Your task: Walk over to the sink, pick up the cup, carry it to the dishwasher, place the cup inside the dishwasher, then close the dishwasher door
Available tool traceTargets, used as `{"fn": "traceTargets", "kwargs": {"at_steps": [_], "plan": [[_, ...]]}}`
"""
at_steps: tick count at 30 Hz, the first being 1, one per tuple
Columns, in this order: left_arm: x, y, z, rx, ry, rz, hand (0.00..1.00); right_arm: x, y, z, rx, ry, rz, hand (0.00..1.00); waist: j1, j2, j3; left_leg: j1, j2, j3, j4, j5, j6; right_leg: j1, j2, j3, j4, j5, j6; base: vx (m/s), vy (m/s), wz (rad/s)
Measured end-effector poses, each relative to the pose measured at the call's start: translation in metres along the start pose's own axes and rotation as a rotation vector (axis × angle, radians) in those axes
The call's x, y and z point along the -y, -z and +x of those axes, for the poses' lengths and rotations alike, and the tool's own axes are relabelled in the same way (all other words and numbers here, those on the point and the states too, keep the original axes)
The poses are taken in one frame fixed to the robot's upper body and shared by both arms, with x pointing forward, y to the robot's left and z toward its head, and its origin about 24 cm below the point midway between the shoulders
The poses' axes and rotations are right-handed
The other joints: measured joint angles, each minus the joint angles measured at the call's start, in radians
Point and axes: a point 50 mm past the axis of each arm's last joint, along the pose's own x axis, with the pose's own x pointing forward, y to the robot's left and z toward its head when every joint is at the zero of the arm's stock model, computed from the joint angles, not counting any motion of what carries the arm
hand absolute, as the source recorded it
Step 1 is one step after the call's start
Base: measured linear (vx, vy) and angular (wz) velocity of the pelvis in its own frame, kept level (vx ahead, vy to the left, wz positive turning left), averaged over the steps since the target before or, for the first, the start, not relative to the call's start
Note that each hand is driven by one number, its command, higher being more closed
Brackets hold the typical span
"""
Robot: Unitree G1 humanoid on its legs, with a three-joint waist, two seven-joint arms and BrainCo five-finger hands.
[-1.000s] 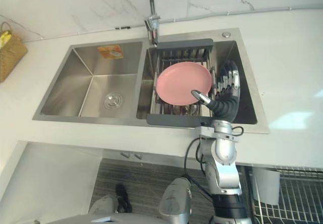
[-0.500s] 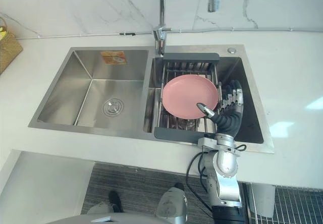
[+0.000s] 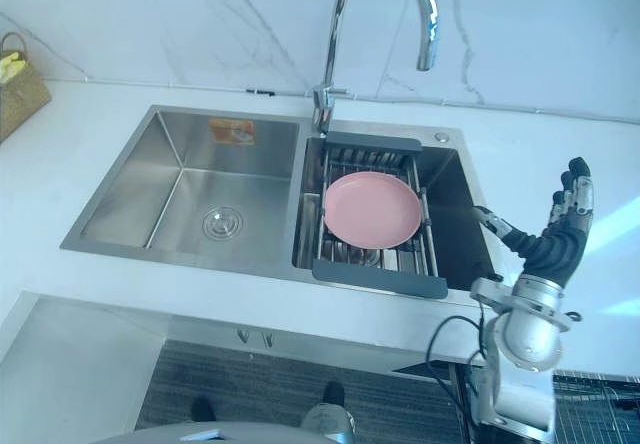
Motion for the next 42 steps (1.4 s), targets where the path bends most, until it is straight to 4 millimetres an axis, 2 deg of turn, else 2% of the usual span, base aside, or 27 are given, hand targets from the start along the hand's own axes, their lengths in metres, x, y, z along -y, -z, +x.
{"fn": "traceTargets", "kwargs": {"at_steps": [4, 7, 13, 15, 19, 29, 32, 37, 42], "plan": [[-0.001, 0.002, 0.000, -0.004, 0.008, 0.014, 0.00, 0.001, 0.002, 0.005, -0.021, -0.131, -0.147, 0.00, -0.006, -0.004, -0.001, 0.014, 0.001, 0.024, -0.016, 0.000, -0.002, -0.007, 0.003, 0.015, -0.004, 0.004, -0.003, -0.02, 0.001, -0.15], [-0.002, 0.004, 0.000, -0.008, 0.012, 0.027, 0.00, 0.000, 0.013, 0.007, -0.071, -0.244, -0.252, 0.00, -0.004, -0.014, -0.007, 0.025, 0.001, 0.035, -0.023, 0.005, -0.004, -0.008, 0.008, 0.024, -0.005, 0.008, -0.010, 0.01, -0.004, -0.13], [-0.006, 0.013, 0.001, -0.032, 0.004, 0.003, 0.00, -0.025, 0.035, 0.005, -0.148, -0.483, -0.371, 0.00, 0.000, -0.046, -0.015, 0.035, -0.001, 0.057, -0.033, 0.018, -0.005, -0.018, 0.010, 0.034, -0.018, 0.027, -0.003, 0.03, -0.008, -0.08], [-0.009, 0.015, 0.001, -0.037, -0.004, 0.006, 0.00, -0.034, 0.041, 0.007, -0.162, -0.524, -0.381, 0.00, 0.004, -0.058, -0.018, 0.034, -0.003, 0.058, -0.031, 0.020, -0.008, -0.015, 0.011, 0.032, -0.025, 0.033, -0.001, 0.00, 0.000, 0.00], [-0.012, 0.018, 0.001, -0.043, -0.019, 0.007, 0.00, -0.044, 0.041, 0.013, -0.137, -0.549, -0.409, 0.00, 0.013, -0.080, -0.020, 0.034, -0.005, 0.052, -0.028, 0.021, -0.009, -0.001, 0.009, 0.020, -0.038, 0.040, 0.000, 0.00, -0.003, 0.05], [-0.014, 0.021, 0.001, -0.059, -0.036, -0.094, 0.00, -0.064, 0.050, 0.007, -0.099, -0.674, -0.615, 0.00, 0.038, -0.078, -0.021, 0.020, -0.004, 0.016, -0.035, 0.043, -0.007, 0.011, 0.006, -0.042, -0.038, 0.038, 0.002, -0.02, -0.002, 0.11], [-0.016, 0.019, 0.001, -0.053, -0.040, -0.104, 0.00, -0.069, 0.052, 0.003, -0.104, -0.733, -0.645, 0.00, 0.054, -0.078, -0.021, 0.014, -0.005, 0.006, -0.037, 0.047, -0.004, 0.013, 0.006, -0.051, -0.039, 0.037, 0.004, -0.03, 0.001, 0.12], [-0.017, 0.019, 0.001, -0.052, -0.040, -0.126, 0.00, -0.075, 0.062, -0.005, -0.136, -0.821, -0.697, 0.00, 0.062, -0.078, -0.022, 0.014, -0.007, 0.000, -0.041, 0.050, -0.003, 0.017, 0.006, -0.056, -0.040, 0.037, 0.002, -0.02, 0.006, 0.04], [-0.017, 0.018, 0.001, -0.040, -0.035, -0.110, 0.00, -0.082, 0.062, -0.007, -0.109, -0.857, -0.762, 0.00, 0.063, -0.074, -0.024, 0.015, -0.010, -0.001, -0.054, 0.054, -0.007, 0.014, 0.006, -0.058, -0.042, 0.037, 0.002, 0.00, 0.000, 0.00]]}}
